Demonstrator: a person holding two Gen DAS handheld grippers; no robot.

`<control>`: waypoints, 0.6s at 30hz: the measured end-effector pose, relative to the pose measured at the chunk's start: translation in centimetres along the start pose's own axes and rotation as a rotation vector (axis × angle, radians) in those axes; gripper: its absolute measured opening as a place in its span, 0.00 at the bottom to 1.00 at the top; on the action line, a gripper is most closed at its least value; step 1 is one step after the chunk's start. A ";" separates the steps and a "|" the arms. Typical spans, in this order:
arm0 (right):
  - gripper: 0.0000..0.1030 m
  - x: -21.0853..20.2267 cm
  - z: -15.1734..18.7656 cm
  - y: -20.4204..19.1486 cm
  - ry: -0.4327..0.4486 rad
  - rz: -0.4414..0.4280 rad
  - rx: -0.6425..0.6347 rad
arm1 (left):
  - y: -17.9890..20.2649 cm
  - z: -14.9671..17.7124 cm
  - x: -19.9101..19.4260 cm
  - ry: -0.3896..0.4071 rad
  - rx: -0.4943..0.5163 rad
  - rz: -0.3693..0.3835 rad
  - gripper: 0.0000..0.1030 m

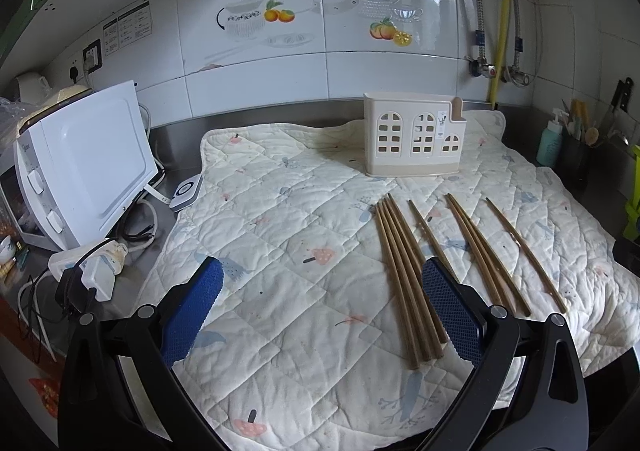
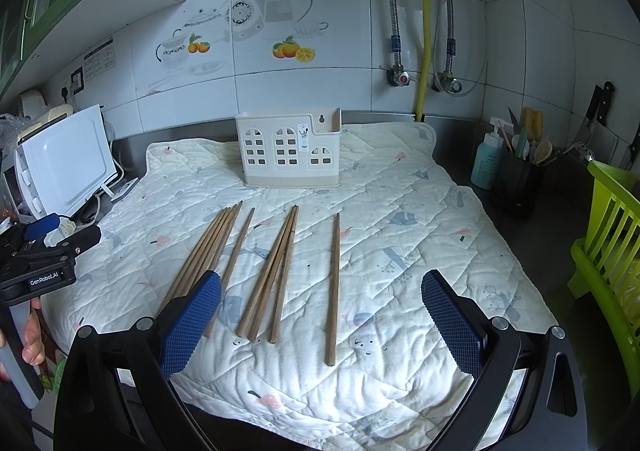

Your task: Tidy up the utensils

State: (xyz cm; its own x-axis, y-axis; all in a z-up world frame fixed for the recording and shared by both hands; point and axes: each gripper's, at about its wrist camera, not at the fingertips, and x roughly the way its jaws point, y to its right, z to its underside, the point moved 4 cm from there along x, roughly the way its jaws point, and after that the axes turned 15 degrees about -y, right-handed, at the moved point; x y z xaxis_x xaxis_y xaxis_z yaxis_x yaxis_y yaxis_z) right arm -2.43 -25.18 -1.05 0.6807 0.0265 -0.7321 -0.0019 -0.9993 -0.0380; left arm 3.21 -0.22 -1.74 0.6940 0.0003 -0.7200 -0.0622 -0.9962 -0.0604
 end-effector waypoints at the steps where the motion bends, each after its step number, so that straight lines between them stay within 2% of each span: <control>1: 0.94 0.0 0.0 0.0 0.000 0.000 0.002 | 0.0 0.0 0.0 0.000 -0.003 -0.001 0.95; 18: 0.94 0.0 0.0 -0.1 0.004 0.000 0.000 | 0.0 0.0 0.0 0.005 -0.002 -0.015 0.95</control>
State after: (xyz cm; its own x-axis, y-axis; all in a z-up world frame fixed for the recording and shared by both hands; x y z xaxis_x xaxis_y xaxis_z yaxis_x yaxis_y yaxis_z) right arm -2.44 -25.13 -1.00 0.6834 0.0265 -0.7295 -0.0018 -0.9993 -0.0380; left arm 3.20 -0.23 -1.76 0.6984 0.0147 -0.7156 -0.0504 -0.9963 -0.0697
